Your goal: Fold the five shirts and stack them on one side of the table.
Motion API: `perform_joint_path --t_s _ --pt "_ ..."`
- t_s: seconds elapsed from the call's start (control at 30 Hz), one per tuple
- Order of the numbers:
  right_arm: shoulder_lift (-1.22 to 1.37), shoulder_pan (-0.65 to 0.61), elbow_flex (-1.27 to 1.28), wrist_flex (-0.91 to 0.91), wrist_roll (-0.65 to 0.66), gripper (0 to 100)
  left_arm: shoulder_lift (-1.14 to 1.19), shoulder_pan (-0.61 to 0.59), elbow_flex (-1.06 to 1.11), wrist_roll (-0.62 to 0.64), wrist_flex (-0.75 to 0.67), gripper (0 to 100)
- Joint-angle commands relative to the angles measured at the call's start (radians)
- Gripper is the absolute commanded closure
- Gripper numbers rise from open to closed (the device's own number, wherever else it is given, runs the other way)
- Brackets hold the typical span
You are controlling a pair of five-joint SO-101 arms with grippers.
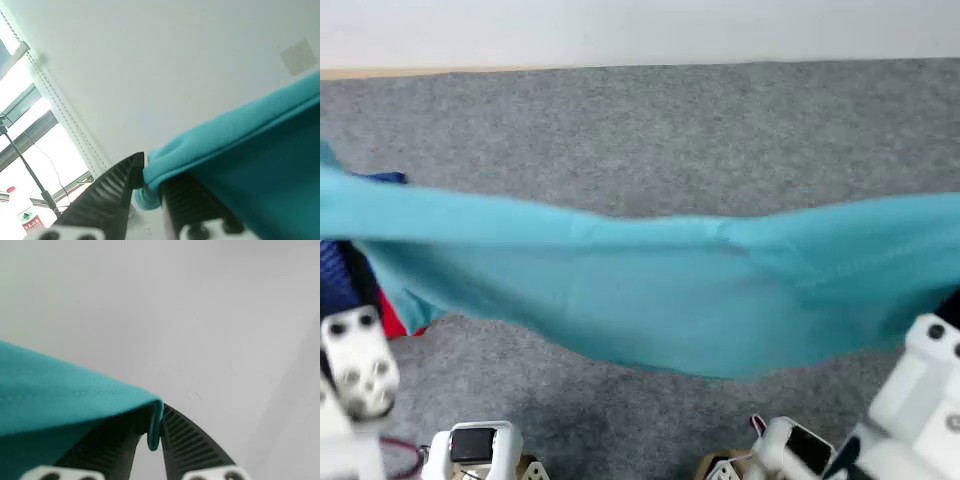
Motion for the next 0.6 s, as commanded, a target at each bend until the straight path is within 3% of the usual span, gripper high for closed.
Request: perform_joint_path --t_s 0.0,0.27,0.57 --pt "0.007 0.025 -0.071 -0.012 0.012 98.9 -0.041 -0.011 -0.018 -0.008 -0.021 100" --pt "0.016 0.025 -0.109 -0.021 0.009 98.9 -0.064 -0.103 -0.019 0.002 -0.023 100" --pt "0.101 0.021 -0.147 -0.013 0.002 98.8 0.02 -0.107 -0.064 0.132 -0.127 100"
